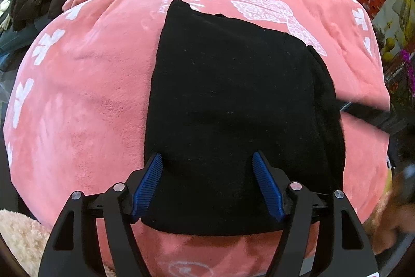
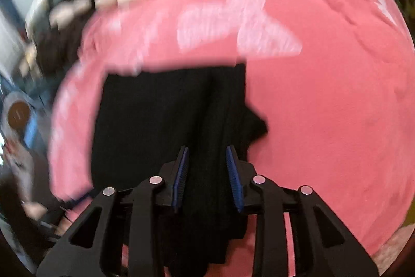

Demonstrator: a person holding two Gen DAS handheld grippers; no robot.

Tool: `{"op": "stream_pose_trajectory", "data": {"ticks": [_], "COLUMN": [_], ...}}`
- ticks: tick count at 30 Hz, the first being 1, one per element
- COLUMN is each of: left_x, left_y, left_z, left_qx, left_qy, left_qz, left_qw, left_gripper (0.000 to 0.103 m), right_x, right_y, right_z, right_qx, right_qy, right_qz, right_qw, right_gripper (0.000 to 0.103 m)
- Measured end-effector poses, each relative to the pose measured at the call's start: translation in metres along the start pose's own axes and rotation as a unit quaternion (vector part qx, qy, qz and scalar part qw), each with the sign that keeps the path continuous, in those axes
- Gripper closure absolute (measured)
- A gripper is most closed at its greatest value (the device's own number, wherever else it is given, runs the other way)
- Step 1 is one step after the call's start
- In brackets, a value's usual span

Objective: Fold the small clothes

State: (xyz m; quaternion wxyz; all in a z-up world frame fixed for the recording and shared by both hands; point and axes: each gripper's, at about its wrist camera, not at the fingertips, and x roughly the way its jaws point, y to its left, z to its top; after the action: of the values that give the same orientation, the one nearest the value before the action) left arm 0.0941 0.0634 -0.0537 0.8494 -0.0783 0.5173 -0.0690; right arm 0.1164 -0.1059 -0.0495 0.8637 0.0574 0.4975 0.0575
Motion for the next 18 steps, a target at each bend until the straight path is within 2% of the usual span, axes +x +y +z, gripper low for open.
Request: {"op": "stream_pose_trajectory", "data": {"ticks": [7,9,10,11,12,14,16,18], "left_x": [-0.002,-0.002,-0.002,-0.003,-0.004,-0.008,-0.013,-0.017], "left_y": [0.0,-0.003,-0.005,-0.006,-0.007,-0.009,-0.013,-0.018], "left_z": [-0.002,-0.003,-0.003,-0.004,-0.005,-0.008,-0.012,-0.016], "left_qx": [-0.003,0.0,0.004,0.007,0.01,0.015,0.024,0.034], "left_qy": [-0.002,-0.004,-0.007,-0.009,-0.013,-0.024,-0.038,-0.049], "left_qz": [0.001,0.005,0.008,0.01,0.012,0.015,0.017,0.018], "left_qw": [1.0,1.0,0.9999,0.9999,0.9998,0.9995,0.9989,0.9981], "left_gripper": [0.034,0.034,0.034,0.034,0.034,0.034,0.034,0.034], "right_x": [-0.038,-0.051,-0.056,-0.062,-0.068,-0.073,-0.073,-0.07], "right_y": [0.0,-0.002,-0.005,-0.009,-0.009,-0.013,-0.019,-0.025], "right_z": [-0.016,-0.032,-0.041,-0.047,-0.058,-0.072,-0.085,-0.095], "right_qx": [0.012,0.002,0.0,-0.001,-0.007,-0.01,-0.004,0.004], "right_qy": [-0.059,-0.083,-0.096,-0.111,-0.129,-0.14,-0.136,-0.125], "right_qz": [0.013,0.0,-0.01,-0.021,-0.036,-0.055,-0.062,-0.065], "right_qw": [0.998,0.997,0.995,0.994,0.991,0.989,0.989,0.99], "right_gripper": [0.073,0.061,0.049,0.042,0.04,0.026,0.022,0.022]}}
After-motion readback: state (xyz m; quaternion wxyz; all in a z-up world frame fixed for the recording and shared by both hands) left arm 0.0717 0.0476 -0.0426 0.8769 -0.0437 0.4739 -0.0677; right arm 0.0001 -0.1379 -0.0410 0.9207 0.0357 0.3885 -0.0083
